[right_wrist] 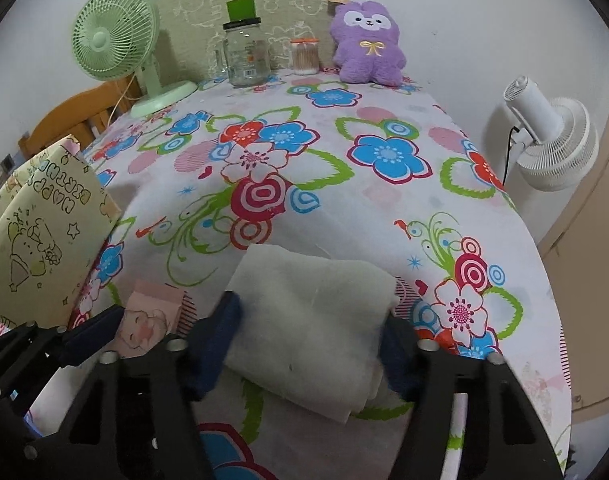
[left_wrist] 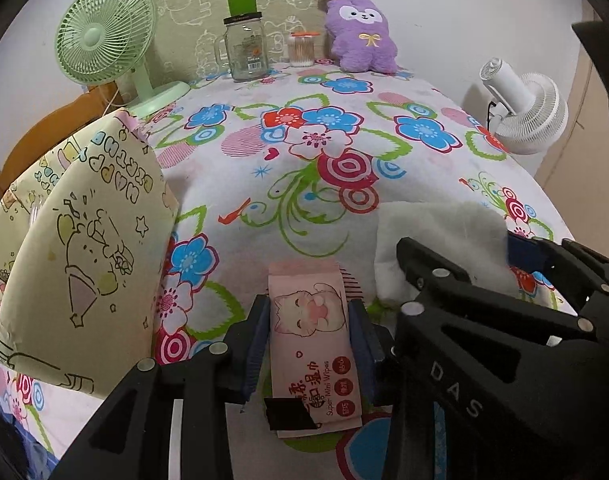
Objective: Organize soft objects
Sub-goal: 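Close the right tool on the white towel and lift it, then carry the towel in the right tool and packet in the left tool over the box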
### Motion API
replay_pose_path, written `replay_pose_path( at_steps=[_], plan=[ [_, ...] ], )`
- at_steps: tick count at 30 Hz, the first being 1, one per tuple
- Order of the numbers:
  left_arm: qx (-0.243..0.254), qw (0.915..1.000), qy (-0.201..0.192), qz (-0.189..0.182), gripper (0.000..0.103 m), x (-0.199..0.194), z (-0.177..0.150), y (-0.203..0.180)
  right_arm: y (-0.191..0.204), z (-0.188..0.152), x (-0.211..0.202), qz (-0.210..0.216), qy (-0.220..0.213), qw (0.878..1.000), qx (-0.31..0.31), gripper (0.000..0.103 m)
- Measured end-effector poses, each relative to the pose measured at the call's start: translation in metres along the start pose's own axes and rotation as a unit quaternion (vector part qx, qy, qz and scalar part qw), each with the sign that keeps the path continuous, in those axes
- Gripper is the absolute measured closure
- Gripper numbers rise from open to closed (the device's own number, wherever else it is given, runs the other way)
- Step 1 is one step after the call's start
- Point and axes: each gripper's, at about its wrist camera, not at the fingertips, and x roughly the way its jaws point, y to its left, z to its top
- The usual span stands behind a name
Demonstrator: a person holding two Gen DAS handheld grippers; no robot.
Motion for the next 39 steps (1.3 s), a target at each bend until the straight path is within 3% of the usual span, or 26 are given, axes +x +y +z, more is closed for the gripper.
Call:
replay_pose_path(
  at_steps=[1,4,9,39],
  plan=[
    [0.0,1.0,0.0,-0.001,0.064,0.0,0.0,-0.001,0.0,0.0,-0.001,0.005,0.0,1.0,0.0,0.056],
    [0.005,1.0,-0.006,-0.001,0.064,-0.004,0.0,-0.001,0.002,0.0,-0.005,0.021,0.002,1.0,0.0,0.065],
    [0.007,0.9998,-0.016,-0.004,0.064,-0.013,0.0,-0.003,0.004,0.001,-0.013,0.027,-0.001,1.0,0.001,0.072],
    [0.02,0.9948,-0.095,-0.03,0.064,-0.105,0.025,0.007,0.024,0.028,-0.115,0.01,-0.093,0.996,-0.003,0.073]
  ],
)
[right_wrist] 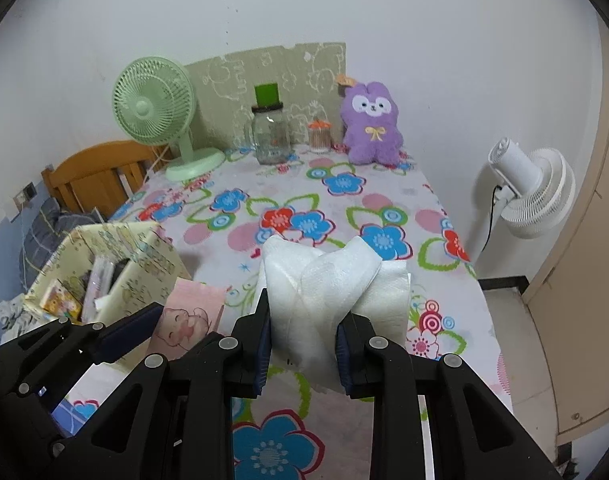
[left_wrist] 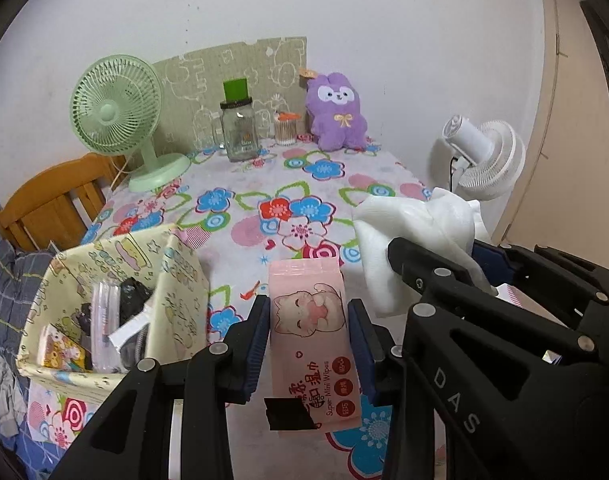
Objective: Organize soft objects
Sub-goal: 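Carry the towel in the right tool and packet in the left tool over the box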
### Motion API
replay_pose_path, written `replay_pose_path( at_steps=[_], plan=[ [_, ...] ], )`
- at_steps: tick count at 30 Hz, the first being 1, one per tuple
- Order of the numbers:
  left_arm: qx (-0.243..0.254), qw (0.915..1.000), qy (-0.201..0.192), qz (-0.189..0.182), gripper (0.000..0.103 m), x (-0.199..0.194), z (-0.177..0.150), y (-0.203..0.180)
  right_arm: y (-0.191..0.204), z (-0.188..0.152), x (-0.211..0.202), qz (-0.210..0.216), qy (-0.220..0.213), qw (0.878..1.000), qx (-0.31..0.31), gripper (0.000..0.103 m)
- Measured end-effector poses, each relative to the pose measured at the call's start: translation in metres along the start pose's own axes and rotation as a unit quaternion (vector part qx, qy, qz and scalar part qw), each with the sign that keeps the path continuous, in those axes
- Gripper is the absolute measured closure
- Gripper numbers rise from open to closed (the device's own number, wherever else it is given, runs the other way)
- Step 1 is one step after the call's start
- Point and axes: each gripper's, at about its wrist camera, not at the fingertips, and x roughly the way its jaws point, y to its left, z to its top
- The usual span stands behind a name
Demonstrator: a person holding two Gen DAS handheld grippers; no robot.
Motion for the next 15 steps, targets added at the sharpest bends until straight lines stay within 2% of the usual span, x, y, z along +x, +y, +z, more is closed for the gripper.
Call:
replay_pose_path(
  at_steps=[15],
  plan=[
    [-0.005,0.9995,-0.03,-0.004,0.063,-0.03,0.011,0.024,0.026,0.02,-0.028,0.013,-0.028,0.999,-0.012,0.073]
  ],
)
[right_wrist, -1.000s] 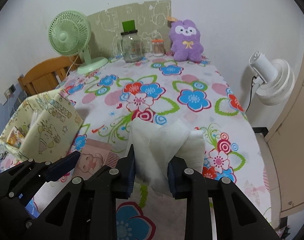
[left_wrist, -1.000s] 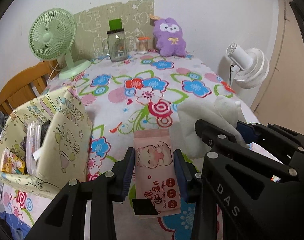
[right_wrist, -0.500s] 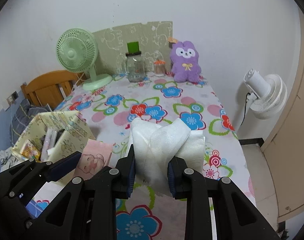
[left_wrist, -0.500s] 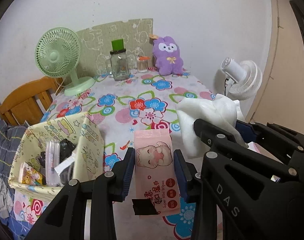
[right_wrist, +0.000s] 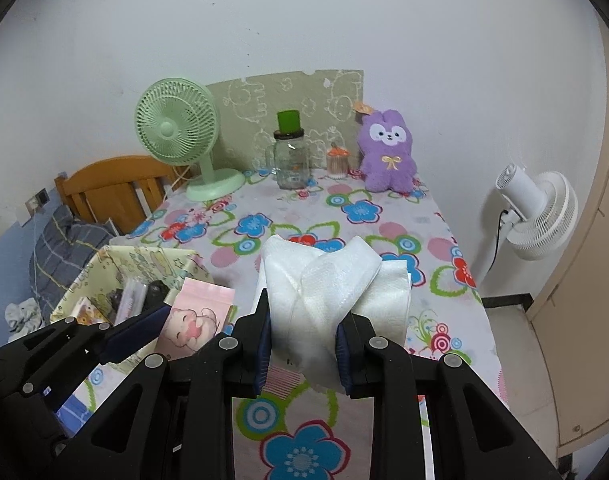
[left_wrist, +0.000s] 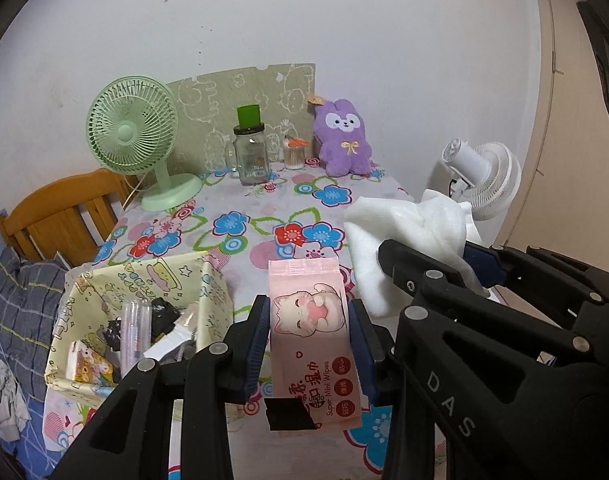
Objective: Organize soft objects
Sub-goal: 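Carry the towel in the right tool and packet in the left tool over the box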
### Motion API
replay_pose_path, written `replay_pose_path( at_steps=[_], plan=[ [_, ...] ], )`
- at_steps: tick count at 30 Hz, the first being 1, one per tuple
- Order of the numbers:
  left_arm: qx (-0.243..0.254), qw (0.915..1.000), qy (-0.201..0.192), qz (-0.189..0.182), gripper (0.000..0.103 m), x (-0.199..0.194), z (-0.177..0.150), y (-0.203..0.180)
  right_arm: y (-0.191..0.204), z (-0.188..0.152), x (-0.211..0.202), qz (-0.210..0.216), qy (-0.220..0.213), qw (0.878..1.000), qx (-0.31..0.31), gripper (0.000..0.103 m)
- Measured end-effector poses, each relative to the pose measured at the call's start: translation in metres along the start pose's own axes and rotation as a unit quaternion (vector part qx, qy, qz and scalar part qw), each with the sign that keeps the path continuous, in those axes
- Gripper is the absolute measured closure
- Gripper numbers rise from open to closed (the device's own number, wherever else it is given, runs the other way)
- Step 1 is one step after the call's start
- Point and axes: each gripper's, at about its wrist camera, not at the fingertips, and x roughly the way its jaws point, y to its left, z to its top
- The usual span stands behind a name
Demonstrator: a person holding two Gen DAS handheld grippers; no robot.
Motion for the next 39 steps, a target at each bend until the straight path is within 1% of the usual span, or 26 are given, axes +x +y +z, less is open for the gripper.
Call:
replay_pose_path(
  at_steps=[9,20,27,39],
  plan=[
    [-0.006,0.9999,-0.009,0.007,0.063,-0.008,0.003,0.025,0.023,0.009,-0.001,0.012,-0.007,1.0,-0.007,0.073],
    [-0.012,0.9994,-0.009,0.031,0.063,-0.013,0.0,0.067,0.067,0.018,0.008,0.031,-0.009,0.999,-0.033,0.073],
    [-0.017,0.9987,-0.011,0.048,0.063,-0.013,-0.002,0.096,0.094,0.022,0.02,0.053,-0.001,0.998,-0.042,0.073],
    [-0.043,0.9963,0.016,0.073,0.063,0.007,-0.013,0.143,0.137,0.023,0.052,0.086,0.024,0.994,-0.061,0.073]
  ],
)
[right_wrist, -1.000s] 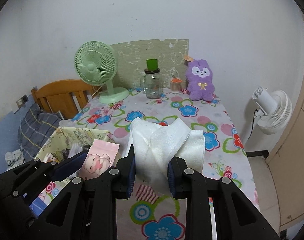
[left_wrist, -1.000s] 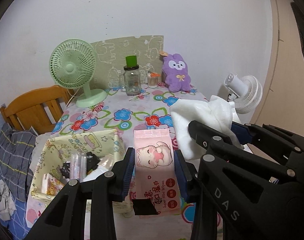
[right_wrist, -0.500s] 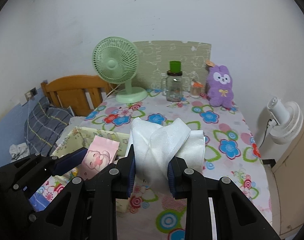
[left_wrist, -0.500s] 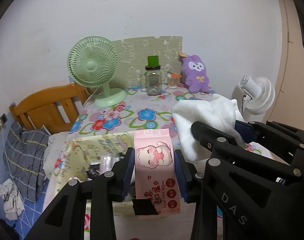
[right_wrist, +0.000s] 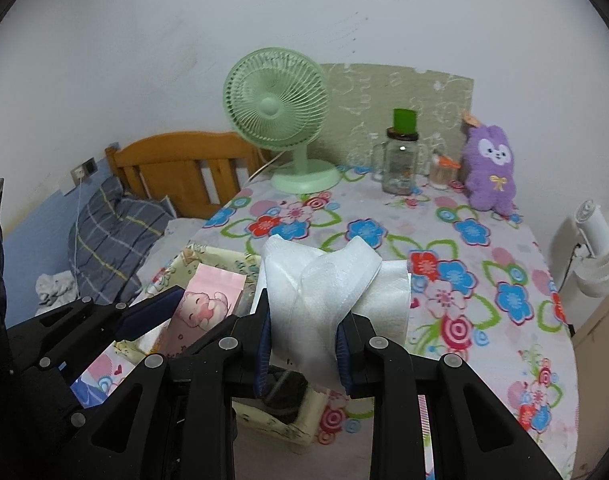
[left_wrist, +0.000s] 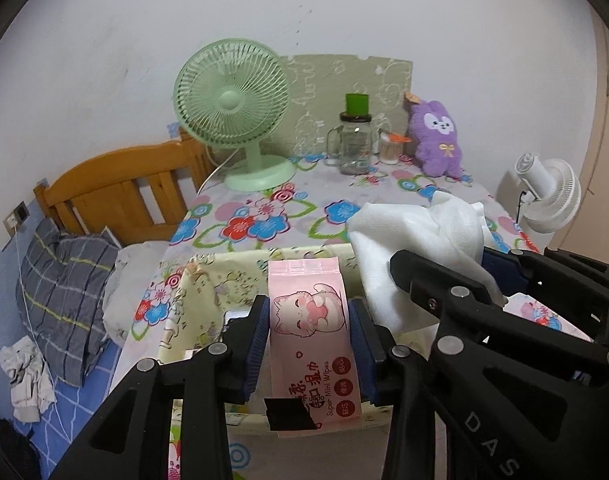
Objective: Organize soft objects
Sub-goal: 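Carry the towel in the right tool and packet in the left tool over the box, then open the left tool releasing the packet into the box while the right tool lowers the towel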
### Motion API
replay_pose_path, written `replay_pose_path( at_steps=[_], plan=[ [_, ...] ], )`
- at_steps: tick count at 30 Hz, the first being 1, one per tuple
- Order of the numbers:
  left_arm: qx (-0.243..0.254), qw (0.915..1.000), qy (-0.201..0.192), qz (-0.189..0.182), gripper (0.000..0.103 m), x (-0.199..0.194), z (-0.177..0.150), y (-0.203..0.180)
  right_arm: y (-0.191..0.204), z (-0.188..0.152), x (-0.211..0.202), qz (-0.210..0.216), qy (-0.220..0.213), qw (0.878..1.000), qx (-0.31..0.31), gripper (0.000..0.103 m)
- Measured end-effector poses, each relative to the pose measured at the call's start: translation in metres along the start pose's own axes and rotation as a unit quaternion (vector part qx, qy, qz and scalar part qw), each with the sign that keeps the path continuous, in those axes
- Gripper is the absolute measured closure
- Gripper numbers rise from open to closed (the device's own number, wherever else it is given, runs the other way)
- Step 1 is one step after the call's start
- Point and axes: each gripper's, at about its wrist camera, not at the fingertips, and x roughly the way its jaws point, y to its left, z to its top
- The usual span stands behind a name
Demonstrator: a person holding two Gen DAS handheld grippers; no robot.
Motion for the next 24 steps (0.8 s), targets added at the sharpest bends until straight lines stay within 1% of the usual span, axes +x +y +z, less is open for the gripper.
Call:
replay_pose_path(
  at_steps=[11,19,21,22,24],
  plan=[
    [-0.011,0.9993,0.032,0.013,0.062,0.031,-0.011,0.026,0.019,-0.004,0.04,0.018,0.035,0.999,-0.011,0.073],
    [-0.015,0.9978,0.064,0.006,0.061,0.049,-0.019,0.038,0.028,-0.007,0.06,0.027,0.055,0.998,-0.015,0.073],
    [-0.016,0.9975,0.069,0.01,0.061,0.051,-0.021,0.04,0.031,-0.009,0.064,0.03,0.059,0.998,-0.017,0.073],
    [-0.017,0.9972,0.072,0.011,0.06,0.052,-0.022,0.042,0.032,-0.009,0.066,0.031,0.061,0.997,-0.017,0.073],
    [-0.02,0.9968,0.077,0.01,0.053,0.054,-0.022,0.044,0.034,-0.01,0.071,0.036,0.066,0.997,-0.018,0.073]
  ],
)
